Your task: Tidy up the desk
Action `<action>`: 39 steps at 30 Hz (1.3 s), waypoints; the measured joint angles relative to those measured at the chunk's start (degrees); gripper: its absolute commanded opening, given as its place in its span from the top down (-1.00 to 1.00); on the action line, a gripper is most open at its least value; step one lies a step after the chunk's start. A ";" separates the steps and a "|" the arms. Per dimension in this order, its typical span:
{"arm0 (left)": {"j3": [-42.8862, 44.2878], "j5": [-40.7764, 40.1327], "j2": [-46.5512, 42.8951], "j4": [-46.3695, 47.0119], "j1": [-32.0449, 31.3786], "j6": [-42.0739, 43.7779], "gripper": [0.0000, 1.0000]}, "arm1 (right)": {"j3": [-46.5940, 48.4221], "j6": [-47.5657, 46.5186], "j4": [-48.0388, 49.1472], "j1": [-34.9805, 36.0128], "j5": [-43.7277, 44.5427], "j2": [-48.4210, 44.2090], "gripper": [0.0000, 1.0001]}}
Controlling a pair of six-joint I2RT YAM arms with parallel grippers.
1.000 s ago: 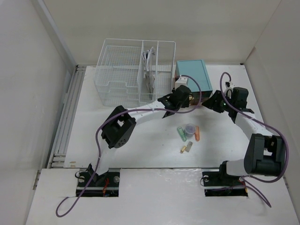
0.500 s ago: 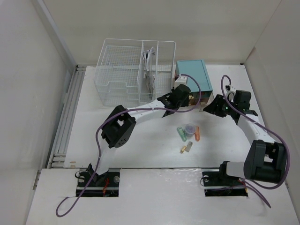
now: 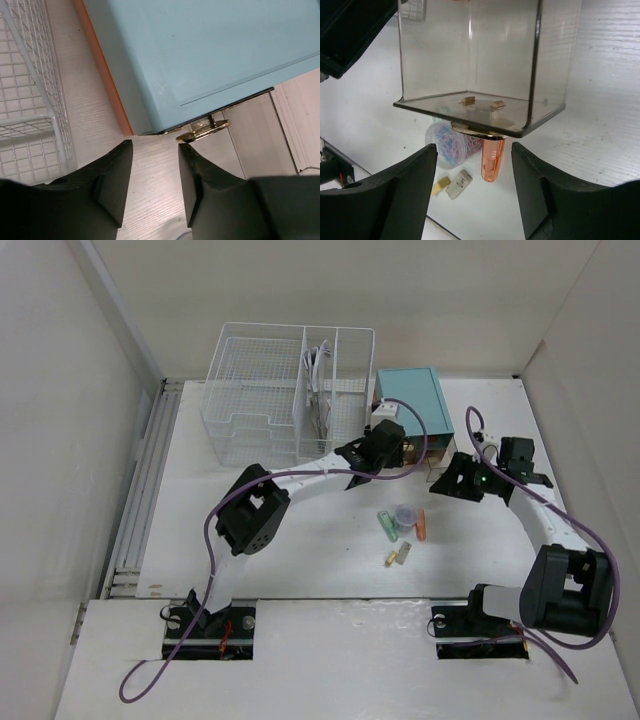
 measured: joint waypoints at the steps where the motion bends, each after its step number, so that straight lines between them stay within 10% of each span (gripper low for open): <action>1: -0.26 0.02 -0.02 0.09 0.09 -0.02 0.14 | 0.28 -0.70 -0.94 0.00 -0.28 0.00 -0.33; 18: -9.86 -2.05 -13.14 -0.66 -5.20 1.53 -0.26 | 5.62 -8.39 -14.08 0.00 -8.50 -9.81 -0.30; 25: -15.02 -0.57 -19.93 -1.36 -11.52 4.98 -0.59 | 16.20 -17.16 -18.01 0.00 -11.15 -9.94 0.34; 32: -20.26 2.23 -19.04 -6.36 -14.01 9.49 -0.64 | 19.78 -21.57 -10.47 0.00 -9.29 -13.73 -0.23; 39: -21.16 4.22 -14.56 -5.77 -13.64 13.31 -0.69 | 17.51 -21.79 -3.32 0.00 -6.01 -14.53 -0.31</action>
